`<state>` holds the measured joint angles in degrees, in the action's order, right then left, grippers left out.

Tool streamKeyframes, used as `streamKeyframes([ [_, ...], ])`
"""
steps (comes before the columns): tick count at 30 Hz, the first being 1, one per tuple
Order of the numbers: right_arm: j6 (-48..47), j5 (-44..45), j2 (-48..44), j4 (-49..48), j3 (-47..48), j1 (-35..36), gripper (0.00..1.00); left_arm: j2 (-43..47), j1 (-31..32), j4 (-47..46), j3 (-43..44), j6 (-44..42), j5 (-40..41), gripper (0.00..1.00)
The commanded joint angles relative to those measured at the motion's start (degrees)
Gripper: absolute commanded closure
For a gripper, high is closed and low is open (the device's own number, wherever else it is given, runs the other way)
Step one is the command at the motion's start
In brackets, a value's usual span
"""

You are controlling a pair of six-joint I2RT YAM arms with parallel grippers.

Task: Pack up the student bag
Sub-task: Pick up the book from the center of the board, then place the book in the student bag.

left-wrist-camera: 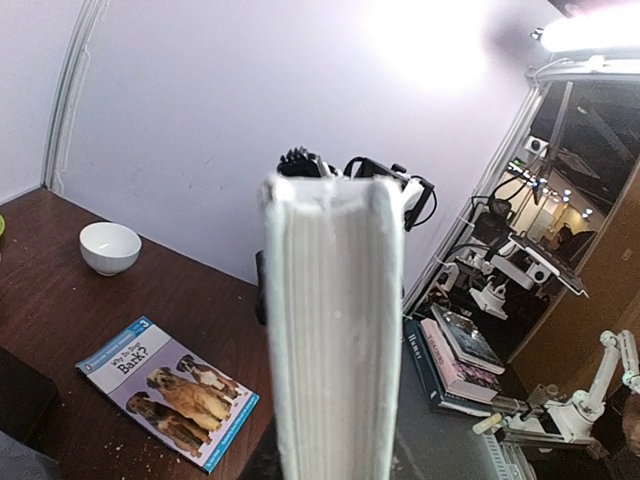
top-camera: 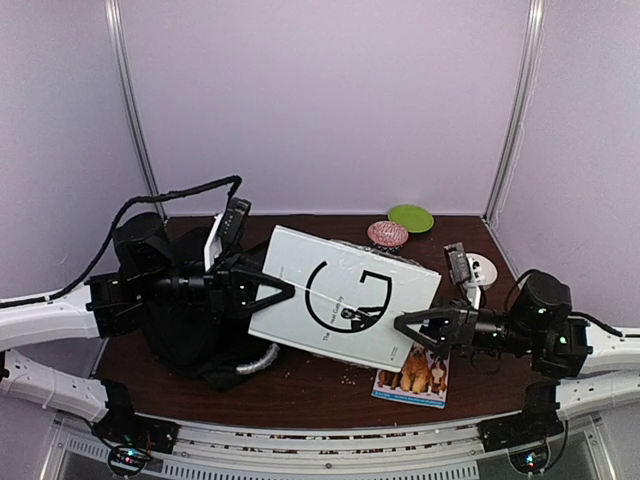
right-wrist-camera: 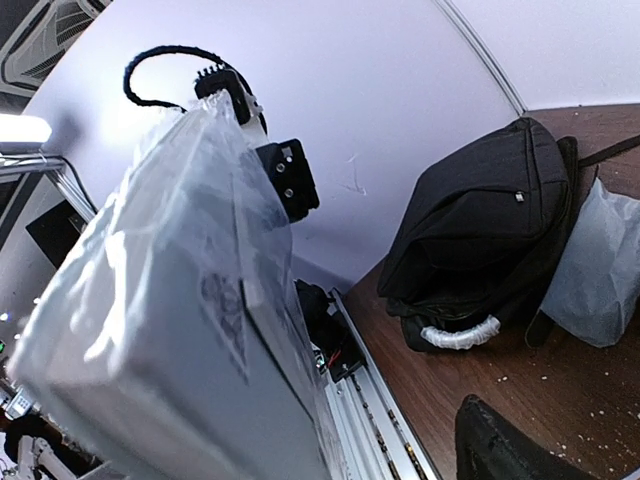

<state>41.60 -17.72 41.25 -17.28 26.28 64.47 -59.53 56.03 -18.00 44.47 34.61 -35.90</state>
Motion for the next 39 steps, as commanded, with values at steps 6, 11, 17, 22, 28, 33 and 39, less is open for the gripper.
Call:
streamKeyframes([
  [6, 4.90, -5.66, 4.75, -16.42, 1.62, -0.46, 0.64, -3.04, -0.12, -20.47, 2.94, 7.51, -2.84, 1.00],
  [11, 4.62, -6.38, 3.75, -15.85, 1.59, -0.54, 0.98, -2.02, -1.10, -15.12, 3.45, 5.51, -0.58, 0.82],
  [17, 1.47, -1.29, -0.94, -8.63, 1.52, -0.59, 1.00, 4.39, -2.42, 7.16, 3.74, -2.83, 9.99, 0.03],
  [22, -2.78, 11.90, -6.31, 4.80, 1.88, -0.88, 1.00, 10.15, -2.42, 38.00, 7.47, -12.05, 35.40, 0.02],
  [28, -4.09, 22.07, -9.04, 16.00, 1.91, -2.96, 1.00, 0.44, 1.16, 65.90, 13.15, -12.49, 59.74, 0.02],
  [33, -2.89, 21.13, -7.37, 15.43, 1.25, -4.15, 1.00, -9.04, 3.12, 70.81, 15.49, -10.53, 67.22, 0.02],
  [39, -1.84, 20.10, -6.42, 13.23, 0.58, -4.19, 1.00, -20.65, 3.20, 75.29, 18.54, -9.84, 72.18, 0.02],
])
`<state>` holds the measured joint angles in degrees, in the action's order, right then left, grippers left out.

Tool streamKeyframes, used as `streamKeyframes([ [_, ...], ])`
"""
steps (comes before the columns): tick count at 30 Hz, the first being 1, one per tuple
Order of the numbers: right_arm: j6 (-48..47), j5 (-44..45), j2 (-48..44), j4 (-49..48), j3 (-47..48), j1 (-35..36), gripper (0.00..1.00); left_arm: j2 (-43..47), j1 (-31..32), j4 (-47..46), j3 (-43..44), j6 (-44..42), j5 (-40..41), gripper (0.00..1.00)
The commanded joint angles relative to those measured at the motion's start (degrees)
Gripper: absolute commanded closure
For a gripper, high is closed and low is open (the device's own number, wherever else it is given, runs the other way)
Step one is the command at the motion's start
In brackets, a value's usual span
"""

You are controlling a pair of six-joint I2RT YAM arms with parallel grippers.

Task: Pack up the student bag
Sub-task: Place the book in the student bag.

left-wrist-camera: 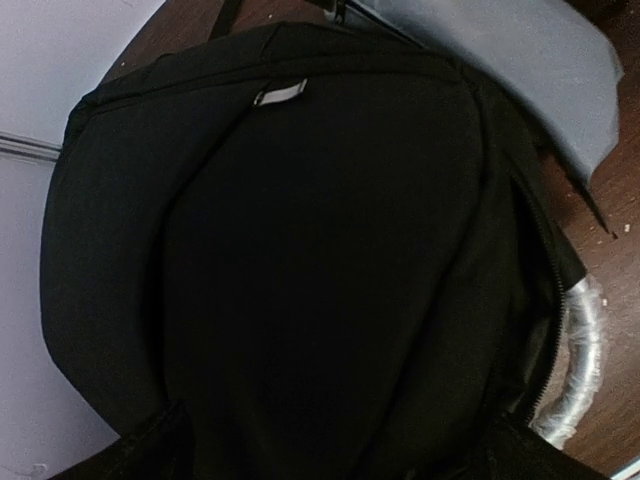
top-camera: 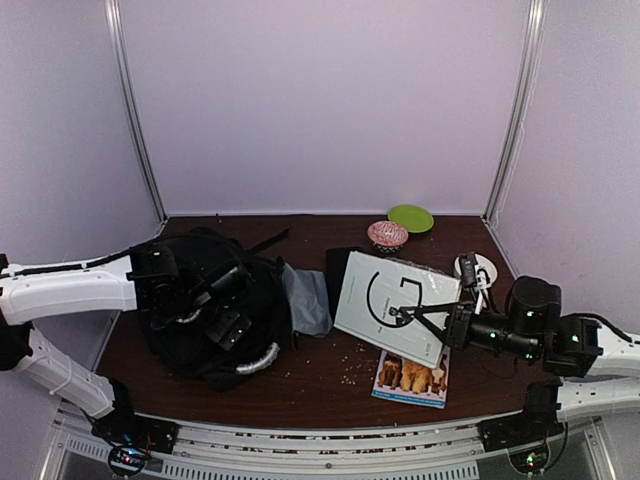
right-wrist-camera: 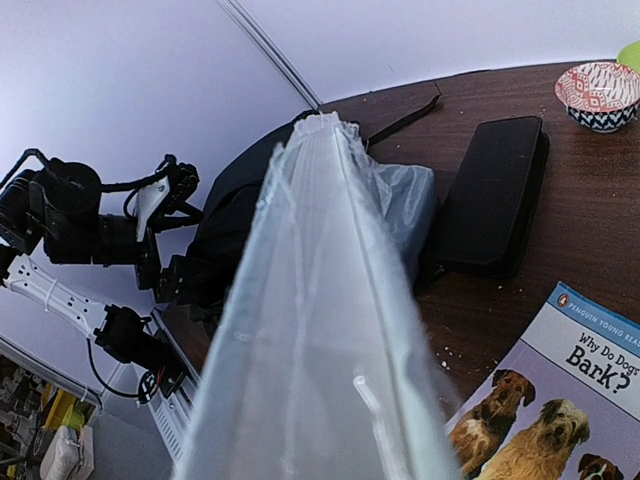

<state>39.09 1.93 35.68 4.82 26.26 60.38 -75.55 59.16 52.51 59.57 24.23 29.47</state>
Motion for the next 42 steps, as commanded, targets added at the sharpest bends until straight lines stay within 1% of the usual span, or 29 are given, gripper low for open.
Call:
streamKeyframes([
  [1, 0.73, 0.34, -0.82, -8.93, 0.56, -0.14, 1.00, -5.63, 0.15, 4.57, 3.40, 0.21, 6.57, 0.02],
  [4, 0.81, -0.05, -0.36, -9.31, 0.46, -0.24, 1.00, -7.50, 0.17, 2.74, 2.77, -1.10, 5.81, 0.02],
  [8, 1.14, -1.37, 1.01, -10.87, 0.71, -0.24, 1.00, -10.51, -0.07, 0.56, 2.15, -2.40, 7.22, 0.03],
  [10, 1.20, -2.02, 1.88, -11.67, 1.10, -0.24, 1.00, -12.27, -0.45, 0.48, 2.45, -2.45, 8.85, 0.09],
  [12, 0.88, -2.93, 2.68, -11.67, 2.04, -0.20, 1.00, -12.70, -0.96, 0.49, 2.75, -2.64, 9.78, 0.24],
  [15, 0.66, -4.32, 3.65, -10.92, 3.83, -0.20, 1.00, -10.25, -1.98, 0.32, 3.62, -3.05, 9.75, 0.59],
  [16, 0.83, -4.76, 4.00, -11.07, 4.23, -0.25, 1.00, -9.06, -2.28, 0.38, 4.19, -3.19, 9.75, 0.72],
  [17, 1.19, -5.02, 4.39, -11.45, 4.57, -0.17, 1.00, -7.57, -2.62, 0.66, 5.23, -3.11, 9.74, 0.82],
  [19, 2.51, -6.17, 5.81, -13.15, 5.30, -0.22, 1.00, -4.38, -3.53, 1.06, 7.02, -2.85, 9.08, 0.98],
  [20, 3.45, -6.85, 6.80, -14.47, 5.81, -0.21, 1.00, -2.71, -4.16, 1.10, 8.05, -2.40, 8.73, 1.00],
  [24, 9.73, -12.75, 14.12, -23.25, 8.65, -0.05, 1.00, 3.27, -6.25, -0.52, 11.02, -0.65, 4.51, 1.00],
  [27, 15.34, -17.01, 21.29, -31.85, 10.43, 0.67, 1.00, 5.22, -6.83, -2.03, 12.24, 0.46, 1.86, 1.00],
  [30, 20.18, -19.60, 28.72, -37.55, 13.02, 1.46, 1.00, 5.56, -7.35, -2.46, 13.53, 2.82, 0.25, 1.00],
  [32, 22.89, -20.71, 34.66, -38.59, 15.77, 1.85, 1.00, 6.03, -7.82, -3.54, 13.88, 3.72, -0.84, 1.00],
  [36, 28.45, -22.71, 43.22, -42.53, 19.43, 2.38, 1.00, 6.11, -8.56, -5.21, 13.91, 5.76, -1.25, 1.00],
  [42, 34.70, -21.07, 52.50, -44.21, 22.90, 2.64, 1.00, 5.05, -8.71, -5.39, 12.81, 9.88, -0.28, 1.00],
])
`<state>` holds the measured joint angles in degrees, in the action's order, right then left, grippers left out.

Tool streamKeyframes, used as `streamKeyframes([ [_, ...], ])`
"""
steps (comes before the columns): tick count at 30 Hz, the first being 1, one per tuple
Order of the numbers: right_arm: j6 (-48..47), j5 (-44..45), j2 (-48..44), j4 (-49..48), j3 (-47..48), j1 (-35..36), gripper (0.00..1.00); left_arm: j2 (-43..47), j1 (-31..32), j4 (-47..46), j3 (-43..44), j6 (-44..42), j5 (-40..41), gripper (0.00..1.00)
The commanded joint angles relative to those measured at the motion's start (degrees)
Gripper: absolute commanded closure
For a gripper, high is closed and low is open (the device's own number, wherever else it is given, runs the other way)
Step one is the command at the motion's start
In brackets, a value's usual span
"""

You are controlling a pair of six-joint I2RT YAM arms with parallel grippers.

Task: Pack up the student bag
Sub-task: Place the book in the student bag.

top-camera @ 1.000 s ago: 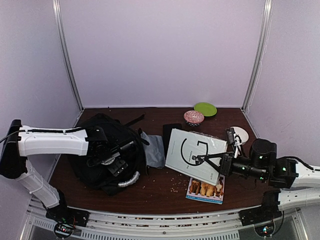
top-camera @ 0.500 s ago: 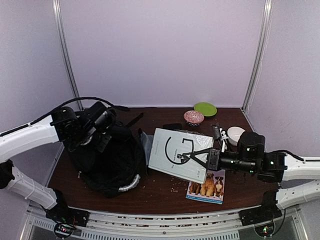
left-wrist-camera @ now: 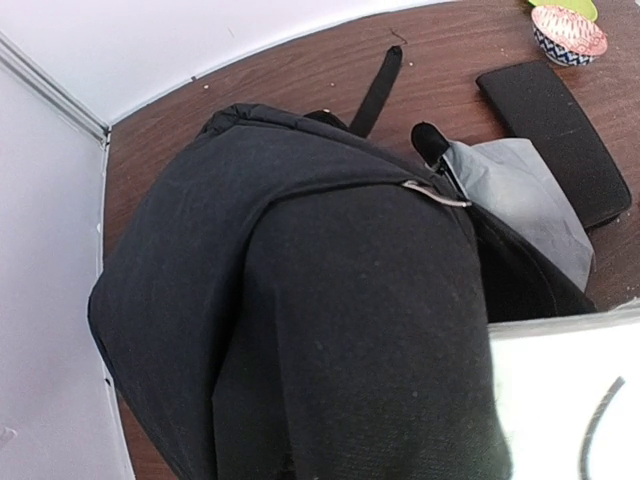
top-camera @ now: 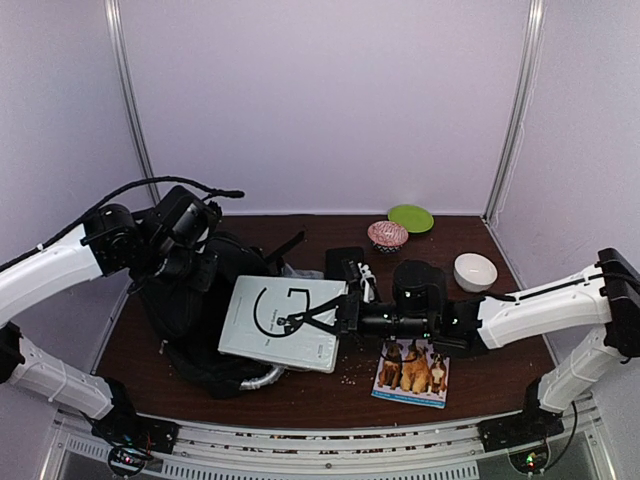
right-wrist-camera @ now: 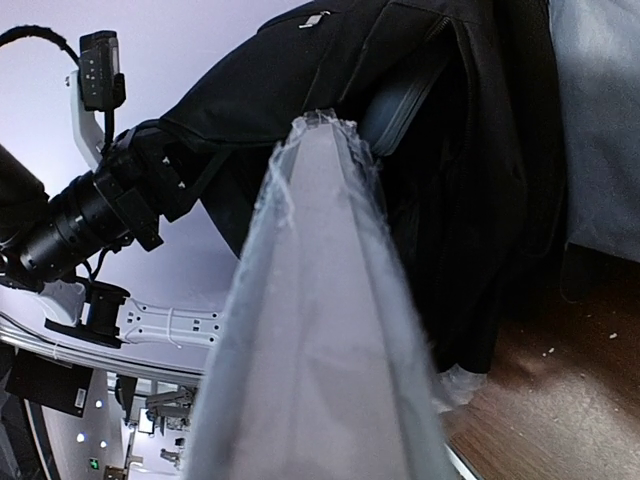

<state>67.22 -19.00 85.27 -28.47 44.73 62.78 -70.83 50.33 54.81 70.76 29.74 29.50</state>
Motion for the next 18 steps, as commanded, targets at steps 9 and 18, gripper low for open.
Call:
streamKeyframes([
  [9, 4.00, -0.90, 5.63, -5.78, 7.55, 2.73, 1.00, -4.01, -6.77, -10.97, 0.54, 7.35, -1.81, 1.00],
  [18, 1.33, 1.94, 0.24, -2.38, 1.54, 2.88, 1.00, -6.60, -10.86, -15.43, 1.69, 8.76, -7.44, 1.00],
])
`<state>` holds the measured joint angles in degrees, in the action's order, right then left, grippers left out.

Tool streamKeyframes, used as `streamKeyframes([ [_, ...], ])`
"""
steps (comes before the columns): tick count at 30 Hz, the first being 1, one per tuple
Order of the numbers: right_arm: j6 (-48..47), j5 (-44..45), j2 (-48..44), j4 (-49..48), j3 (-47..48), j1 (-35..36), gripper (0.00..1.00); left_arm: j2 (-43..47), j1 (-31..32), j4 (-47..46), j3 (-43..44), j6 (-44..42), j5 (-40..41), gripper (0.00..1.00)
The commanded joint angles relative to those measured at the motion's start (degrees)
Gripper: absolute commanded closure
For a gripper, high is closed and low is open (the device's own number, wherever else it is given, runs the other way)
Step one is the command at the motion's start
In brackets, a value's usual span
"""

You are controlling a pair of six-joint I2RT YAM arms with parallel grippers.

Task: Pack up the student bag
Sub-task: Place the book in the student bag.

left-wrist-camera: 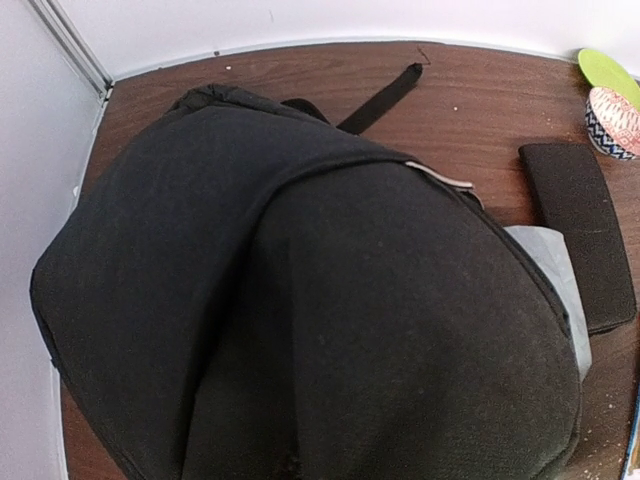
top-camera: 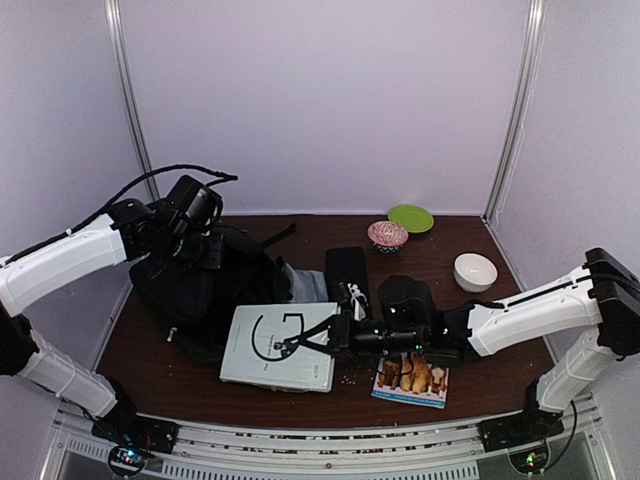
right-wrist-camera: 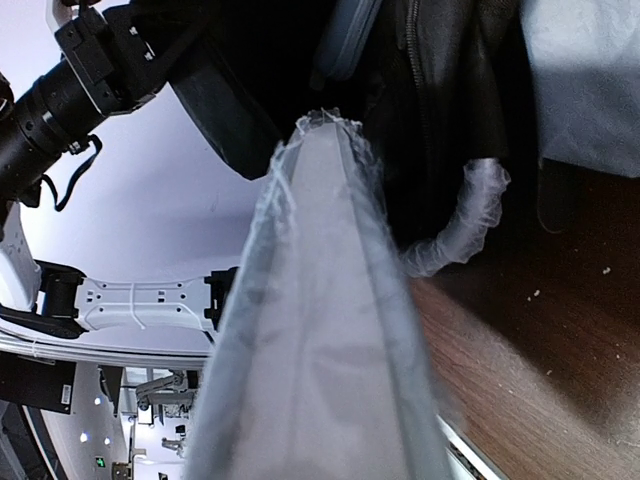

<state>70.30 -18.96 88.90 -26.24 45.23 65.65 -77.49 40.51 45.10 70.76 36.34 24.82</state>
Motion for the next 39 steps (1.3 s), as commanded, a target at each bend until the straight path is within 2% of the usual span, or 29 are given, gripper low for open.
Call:
streamKeyframes([
  [1, -1.45, 2.02, -2.67, -4.95, 1.79, -0.09, 1.00, 0.27, -1.05, -6.04, 1.51, 2.49, -3.51, 1.00],
  [4, -0.21, 3.30, 0.21, -7.34, 4.70, -0.79, 1.00, 1.54, -1.05, -6.77, -0.19, 3.67, -4.98, 1.00],
  [8, 4.19, 3.51, 4.88, -15.80, 7.76, -2.12, 1.00, 4.22, -1.05, -7.25, -2.93, 4.57, -4.90, 1.00],
  [11, 5.71, 4.60, 7.73, -16.86, 10.24, -2.61, 1.00, 5.54, -1.05, -7.28, -4.12, 4.99, -4.69, 1.00],
  [17, 5.14, 11.65, 10.94, -11.62, 13.40, -3.26, 1.00, 8.80, -1.05, -7.26, -5.51, 6.69, -6.40, 1.00],
  [22, 4.58, 15.49, 16.94, -9.12, 20.24, -3.34, 1.00, 12.13, -0.90, -7.37, -7.22, 11.33, -8.31, 1.00],
  [26, 5.75, 14.72, 24.77, -6.80, 29.90, -3.37, 1.00, 16.53, -0.72, -8.40, -10.57, 17.55, -9.36, 1.00],
  [32, 3.98, 10.43, 33.82, 1.59, 43.90, -4.19, 1.00, 25.23, -0.31, -9.37, -16.62, 25.25, -7.60, 1.00],
  [36, 1.94, 8.60, 37.22, 8.09, 48.74, -5.63, 1.00, 28.26, -0.28, -11.66, -20.08, 30.08, -7.97, 1.00],
  [39, 1.43, 8.90, 38.19, 10.46, 50.20, -7.04, 1.00, 27.05, -0.26, -15.49, -21.01, 32.82, -7.42, 1.00],
])
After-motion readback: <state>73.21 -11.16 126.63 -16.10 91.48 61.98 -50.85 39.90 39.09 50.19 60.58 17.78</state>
